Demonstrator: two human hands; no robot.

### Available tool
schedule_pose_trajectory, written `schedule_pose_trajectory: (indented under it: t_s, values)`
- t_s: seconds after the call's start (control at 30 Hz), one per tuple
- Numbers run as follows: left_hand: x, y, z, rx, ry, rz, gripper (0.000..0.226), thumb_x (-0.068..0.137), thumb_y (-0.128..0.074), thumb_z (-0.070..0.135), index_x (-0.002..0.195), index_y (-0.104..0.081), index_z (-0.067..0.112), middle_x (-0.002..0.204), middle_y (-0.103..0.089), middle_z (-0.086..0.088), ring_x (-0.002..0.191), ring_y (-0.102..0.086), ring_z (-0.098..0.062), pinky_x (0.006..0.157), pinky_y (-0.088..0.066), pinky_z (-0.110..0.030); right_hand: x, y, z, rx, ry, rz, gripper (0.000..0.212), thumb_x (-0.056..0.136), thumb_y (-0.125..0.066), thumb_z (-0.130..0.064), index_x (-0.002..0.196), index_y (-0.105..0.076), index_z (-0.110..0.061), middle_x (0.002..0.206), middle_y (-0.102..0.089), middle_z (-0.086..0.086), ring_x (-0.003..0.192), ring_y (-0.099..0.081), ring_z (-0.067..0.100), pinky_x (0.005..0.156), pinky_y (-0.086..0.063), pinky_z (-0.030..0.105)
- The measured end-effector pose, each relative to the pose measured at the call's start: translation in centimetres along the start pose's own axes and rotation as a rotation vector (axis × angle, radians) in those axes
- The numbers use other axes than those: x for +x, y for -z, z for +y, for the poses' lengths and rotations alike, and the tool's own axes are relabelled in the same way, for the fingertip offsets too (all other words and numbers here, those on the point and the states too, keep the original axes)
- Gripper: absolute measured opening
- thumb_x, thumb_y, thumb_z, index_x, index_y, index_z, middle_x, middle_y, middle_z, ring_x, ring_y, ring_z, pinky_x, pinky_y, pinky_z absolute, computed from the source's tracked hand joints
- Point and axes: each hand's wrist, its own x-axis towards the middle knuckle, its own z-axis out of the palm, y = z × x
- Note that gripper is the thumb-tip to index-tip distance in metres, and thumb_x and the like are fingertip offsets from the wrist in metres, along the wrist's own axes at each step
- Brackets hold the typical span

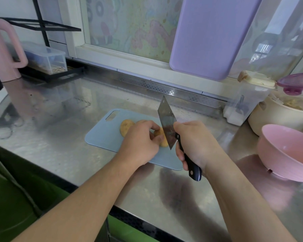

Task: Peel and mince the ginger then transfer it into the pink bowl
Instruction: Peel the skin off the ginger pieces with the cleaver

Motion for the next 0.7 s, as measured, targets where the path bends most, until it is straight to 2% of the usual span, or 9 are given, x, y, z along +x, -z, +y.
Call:
schedule_pose_trajectory:
  t_s: [0.1, 0.27, 0.33, 0.47, 0.53, 0.63, 0.7]
  values:
    - [0.0, 0.0, -0.1, -0.001, -0.002, 0.003, 0.022, 0.094, -0.074, 0.030, 0.116, -0.071, 0.028, 0.099, -0.062, 0.014, 0.084, -0.059, 0.000, 0.077, -0.042, -0.021, 0.1, -0.5, -0.1, -0.057, 0.003, 0.030, 0.032, 0.105, -0.034, -0.020, 0.099, -0.058, 0.001, 0.042, -0.051, 0.012, 0.026, -0.045, 0.025, 0.037, -0.036, 0.020]
    - [0.0, -0.1, 0.0, 0.011, -0.009, 0.010, 0.023, 0.093, -0.076, 0.030, 0.115, -0.072, 0.026, 0.100, -0.064, 0.010, 0.087, -0.061, -0.005, 0.081, -0.047, -0.026, 0.0, -0.8, -0.2, -0.104, 0.015, 0.067, 0.028, 0.103, -0.034, -0.019, 0.095, -0.057, -0.006, 0.042, -0.054, 0.011, 0.027, -0.050, 0.027, 0.036, -0.036, 0.020]
    - [0.0, -0.1, 0.0, 0.010, -0.002, 0.019, 0.023, 0.093, -0.076, 0.030, 0.115, -0.073, 0.026, 0.098, -0.065, 0.011, 0.085, -0.061, -0.005, 0.078, -0.044, -0.023, -0.3, -0.9, -0.2, -0.131, 0.029, 0.078, 0.027, 0.103, -0.034, -0.019, 0.089, -0.054, -0.008, 0.044, -0.055, 0.011, 0.029, -0.051, 0.027, 0.036, -0.037, 0.020]
    - [0.0, 0.0, 0.1, -0.004, 0.006, 0.034, 0.019, 0.091, -0.077, 0.030, 0.110, -0.075, 0.027, 0.090, -0.065, 0.013, 0.078, -0.060, 0.002, 0.070, -0.041, -0.019, -0.8, -0.7, -0.1, -0.368, 0.116, 0.078, 0.036, 0.107, -0.037, -0.023, 0.071, -0.041, -0.020, 0.059, -0.054, 0.007, 0.044, -0.053, 0.023, 0.047, -0.047, 0.025]
    - [0.0, 0.0, 0.1, -0.005, -0.002, 0.037, 0.017, 0.091, -0.077, 0.029, 0.107, -0.075, 0.027, 0.087, -0.064, 0.015, 0.076, -0.059, 0.004, 0.062, -0.039, -0.010, -0.9, -0.5, -0.2, -0.431, 0.136, 0.058, 0.038, 0.108, -0.036, -0.021, 0.069, -0.037, -0.021, 0.061, -0.052, 0.006, 0.048, -0.052, 0.023, 0.052, -0.048, 0.027]
    - [0.0, 0.0, 0.0, -0.005, -0.027, 0.046, 0.014, 0.090, -0.077, 0.027, 0.104, -0.076, 0.024, 0.087, -0.062, 0.015, 0.075, -0.058, 0.004, 0.065, -0.037, -0.001, -0.9, -0.7, -0.5, -0.450, 0.156, 0.067, 0.038, 0.106, -0.037, -0.021, 0.069, -0.038, -0.020, 0.061, -0.051, 0.005, 0.049, -0.050, 0.022, 0.053, -0.047, 0.026]
    - [0.1, 0.0, -0.1, 0.003, -0.042, 0.050, 0.013, 0.090, -0.075, 0.028, 0.103, -0.077, 0.023, 0.091, -0.063, 0.013, 0.078, -0.059, 0.003, 0.069, -0.037, 0.000, -0.4, -1.0, -0.5, -0.446, 0.152, 0.075, 0.035, 0.104, -0.039, -0.021, 0.069, -0.039, -0.021, 0.063, -0.052, 0.005, 0.050, -0.051, 0.023, 0.052, -0.047, 0.025]
